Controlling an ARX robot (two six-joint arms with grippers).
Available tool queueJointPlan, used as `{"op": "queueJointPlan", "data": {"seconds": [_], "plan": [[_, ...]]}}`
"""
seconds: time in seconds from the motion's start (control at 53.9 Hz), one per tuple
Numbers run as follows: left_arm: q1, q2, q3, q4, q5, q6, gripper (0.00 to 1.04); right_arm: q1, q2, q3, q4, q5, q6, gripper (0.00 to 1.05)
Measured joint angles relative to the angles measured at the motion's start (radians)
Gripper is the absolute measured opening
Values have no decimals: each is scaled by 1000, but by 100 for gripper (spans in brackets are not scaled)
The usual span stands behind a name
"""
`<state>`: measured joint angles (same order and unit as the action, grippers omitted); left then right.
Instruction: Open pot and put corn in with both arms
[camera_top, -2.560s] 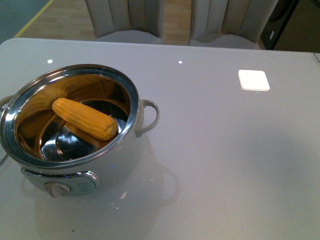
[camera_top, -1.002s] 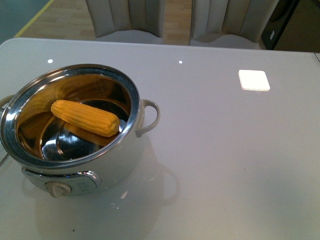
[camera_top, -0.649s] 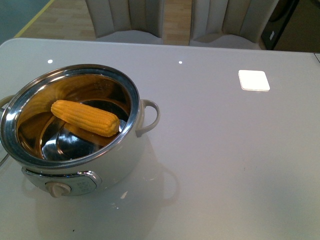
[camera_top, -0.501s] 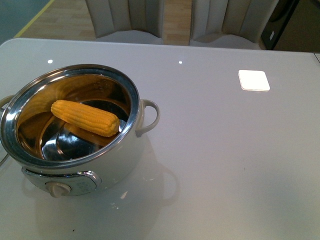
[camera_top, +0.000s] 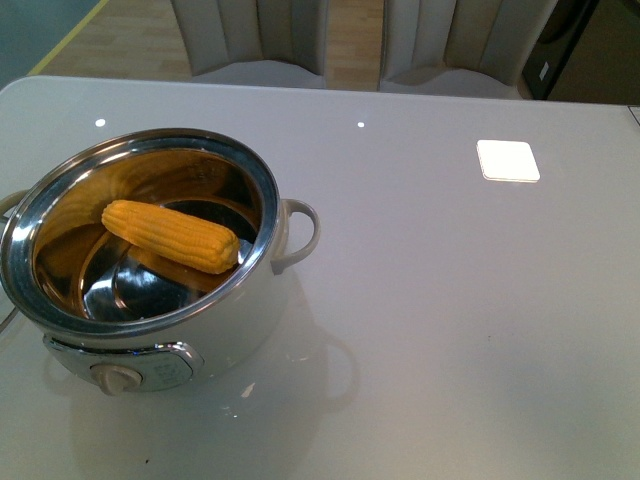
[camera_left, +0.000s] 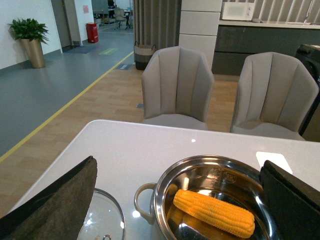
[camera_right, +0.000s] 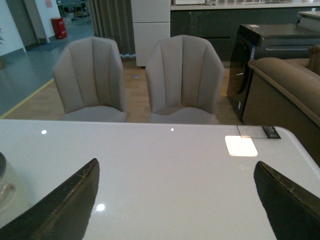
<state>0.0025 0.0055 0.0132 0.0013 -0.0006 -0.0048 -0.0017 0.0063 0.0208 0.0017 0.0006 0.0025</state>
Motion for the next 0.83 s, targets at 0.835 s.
{"op": "queueJointPlan", "data": {"seconds": [0.835], "plan": [[0,0,0,0,0,0,98,0,0,0,0,0,0,96]]}}
